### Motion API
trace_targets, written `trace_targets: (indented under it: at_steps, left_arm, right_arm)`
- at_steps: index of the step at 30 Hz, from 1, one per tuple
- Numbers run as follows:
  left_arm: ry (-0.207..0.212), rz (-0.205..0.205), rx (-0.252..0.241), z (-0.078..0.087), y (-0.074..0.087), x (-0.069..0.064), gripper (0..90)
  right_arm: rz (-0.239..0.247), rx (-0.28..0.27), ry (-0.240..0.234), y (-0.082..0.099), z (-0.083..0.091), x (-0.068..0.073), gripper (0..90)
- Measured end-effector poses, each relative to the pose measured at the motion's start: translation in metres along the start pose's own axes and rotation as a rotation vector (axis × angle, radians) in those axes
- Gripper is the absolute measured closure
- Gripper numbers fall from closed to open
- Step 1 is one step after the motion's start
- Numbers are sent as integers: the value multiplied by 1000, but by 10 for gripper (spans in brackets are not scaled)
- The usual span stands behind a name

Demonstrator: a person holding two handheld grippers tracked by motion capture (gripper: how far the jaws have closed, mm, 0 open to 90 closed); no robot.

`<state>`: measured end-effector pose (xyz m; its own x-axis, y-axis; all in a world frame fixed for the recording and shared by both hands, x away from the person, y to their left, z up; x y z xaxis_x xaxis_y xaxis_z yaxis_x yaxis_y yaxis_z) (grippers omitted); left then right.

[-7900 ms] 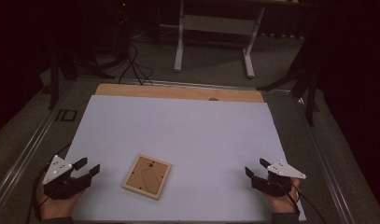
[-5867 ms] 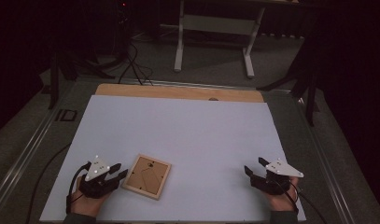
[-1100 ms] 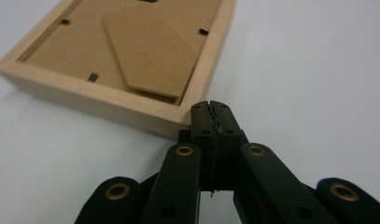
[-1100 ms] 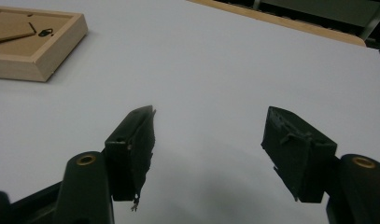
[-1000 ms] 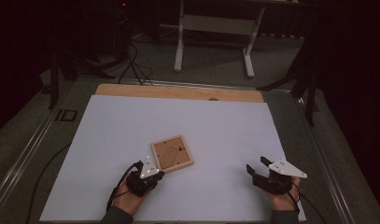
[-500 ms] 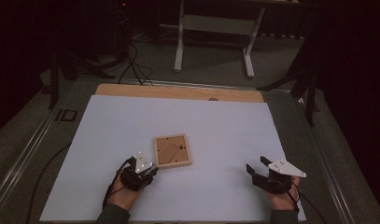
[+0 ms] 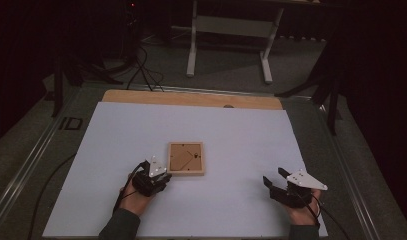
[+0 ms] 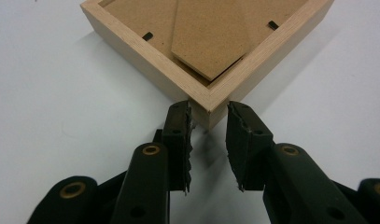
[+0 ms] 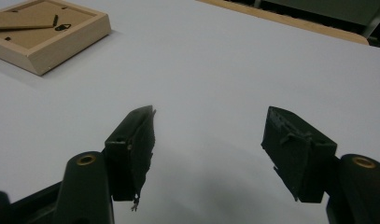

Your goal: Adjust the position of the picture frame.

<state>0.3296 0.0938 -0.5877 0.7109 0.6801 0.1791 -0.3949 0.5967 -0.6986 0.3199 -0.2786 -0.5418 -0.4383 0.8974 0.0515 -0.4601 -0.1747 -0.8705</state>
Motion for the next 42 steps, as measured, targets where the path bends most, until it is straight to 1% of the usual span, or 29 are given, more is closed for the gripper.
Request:
trace_targets:
  at_steps: [4,11,15,19,36,41,42]
  left_arm:
    - [4,-9,6,-3,-2,3,694]
    - [4,-37,12,-9,-8,2,693]
    - [4,-32,10,-12,-11,2,693]
    - [7,-45,11,-13,-13,1,694]
    - [3,-48,10,-14,-14,1,682]
    - [-1,-39,3,-13,-15,1,675]
    - [5,-36,1,-12,-15,1,668]
  right_arm:
    - [-1,1,1,0,0,0,335]
    - [1,3,-3,0,-1,0,335]
    - [1,1,-3,0,0,0,335]
    - [0,2,-3,0,-1,0,335]
    - [6,3,-8,0,-1,1,335]
    - [13,8,-13,0,-3,4,335]
    - [13,8,-14,0,-3,5,335]
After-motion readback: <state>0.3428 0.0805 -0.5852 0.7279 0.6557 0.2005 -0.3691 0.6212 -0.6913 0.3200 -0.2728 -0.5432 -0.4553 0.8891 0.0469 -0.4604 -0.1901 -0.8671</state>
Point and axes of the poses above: each handheld gripper's, and its own axes: z roughly backward along the jaws, y roughly out of its underside, x roughly to its left, the point moved 8 cm from there along -z, roughly forward along the jaws, and after that the axes turned 8 degrees about -z, right-handed, at the moved point
